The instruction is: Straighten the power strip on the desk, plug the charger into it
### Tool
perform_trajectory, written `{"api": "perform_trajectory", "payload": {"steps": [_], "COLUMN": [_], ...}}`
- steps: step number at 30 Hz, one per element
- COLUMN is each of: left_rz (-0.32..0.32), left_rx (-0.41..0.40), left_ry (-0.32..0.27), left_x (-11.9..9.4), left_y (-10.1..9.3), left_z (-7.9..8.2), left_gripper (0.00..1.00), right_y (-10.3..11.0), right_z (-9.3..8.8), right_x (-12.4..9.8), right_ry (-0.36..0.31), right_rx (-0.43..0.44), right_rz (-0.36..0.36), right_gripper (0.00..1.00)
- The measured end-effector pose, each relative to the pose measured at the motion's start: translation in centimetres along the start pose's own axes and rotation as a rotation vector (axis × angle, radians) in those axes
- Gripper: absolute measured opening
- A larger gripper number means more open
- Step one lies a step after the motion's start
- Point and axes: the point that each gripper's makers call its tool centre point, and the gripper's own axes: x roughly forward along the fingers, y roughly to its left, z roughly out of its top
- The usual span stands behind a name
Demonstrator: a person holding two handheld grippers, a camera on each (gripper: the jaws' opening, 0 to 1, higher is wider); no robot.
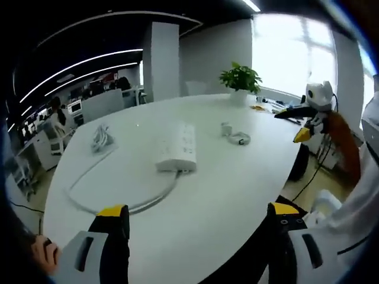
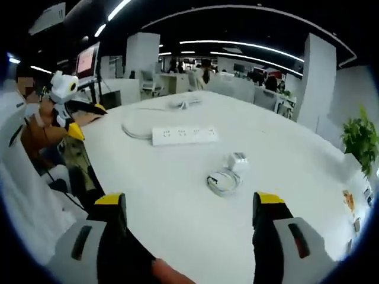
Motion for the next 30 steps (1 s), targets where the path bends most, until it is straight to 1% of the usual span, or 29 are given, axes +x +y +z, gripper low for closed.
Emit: {"api": "perform_trajectory", "payload": {"steps": [1, 2, 3, 4, 7, 10, 12, 14, 17, 20, 23, 26, 30], "left_rz": [-0.003, -0.013, -0.027, -0.033, -0.019, -0.028, -0.024, -0.019, -0.014, -0.015, -0.018, -0.02, -0.024], "left_rx": [0.0, -0.016, -0.042, -0.045, -0.035, -0.048, -0.044, -0.035, -0.037, -0.046, -0.033, -0.016, -0.001], "left_ry": [-0.003, 0.008, 0.047, 0.066, 0.042, 0.048, 0.051, 0.061, 0.071, 0.063, 0.072, 0.079, 0.075], "left_x": [0.1, 0.3, 0.3, 0.5, 0.6, 0.8, 1.1, 1.3, 1.7, 1.9, 2.4, 3.0, 3.4], "left_y": [0.0, -0.1, -0.3, -0.3, 0.0, -0.1, 0.0, 0.1, 0.3, 0.3, 0.3, 0.3, 0.2], "left_z": [0.0, -0.2, -0.8, -0.9, -0.1, 0.2, 0.3, 0.3, 0.4, 0.7, 0.9, 1.3, 1.9], "left_gripper": [0.96, 0.96, 0.96, 0.96, 0.96, 0.96, 0.96, 0.96, 0.96, 0.96, 0.96, 0.96, 0.96], "right_y": [0.2, 0.3, 0.3, 0.2, -0.4, -1.0, -1.3, -1.7, -1.8, -1.8, -1.8, -2.0, -2.0], "right_z": [0.3, 0.8, 0.9, 1.0, 1.2, 0.9, 0.8, 0.6, 0.3, 0.4, 0.3, 0.1, -0.2], "right_x": [0.0, 0.0, 0.0, 0.1, 0.5, 1.0, 1.3, 1.4, 1.6, 1.7, 1.9, 2.2, 2.3], "right_ry": [-0.015, -0.039, -0.039, -0.041, -0.04, -0.021, -0.014, -0.011, -0.005, -0.019, -0.013, -0.002, 0.009], "right_rx": [0.006, 0.015, 0.015, 0.014, 0.0, -0.013, -0.021, -0.027, -0.019, -0.004, 0.005, -0.003, -0.008], "right_rz": [0.012, 0.026, 0.029, 0.028, 0.001, -0.024, -0.034, -0.053, -0.051, -0.045, -0.04, -0.044, -0.047], "right_gripper": [0.97, 0.97, 0.97, 0.97, 0.97, 0.95, 0.92, 0.91, 0.91, 0.89, 0.84, 0.83, 0.83]}}
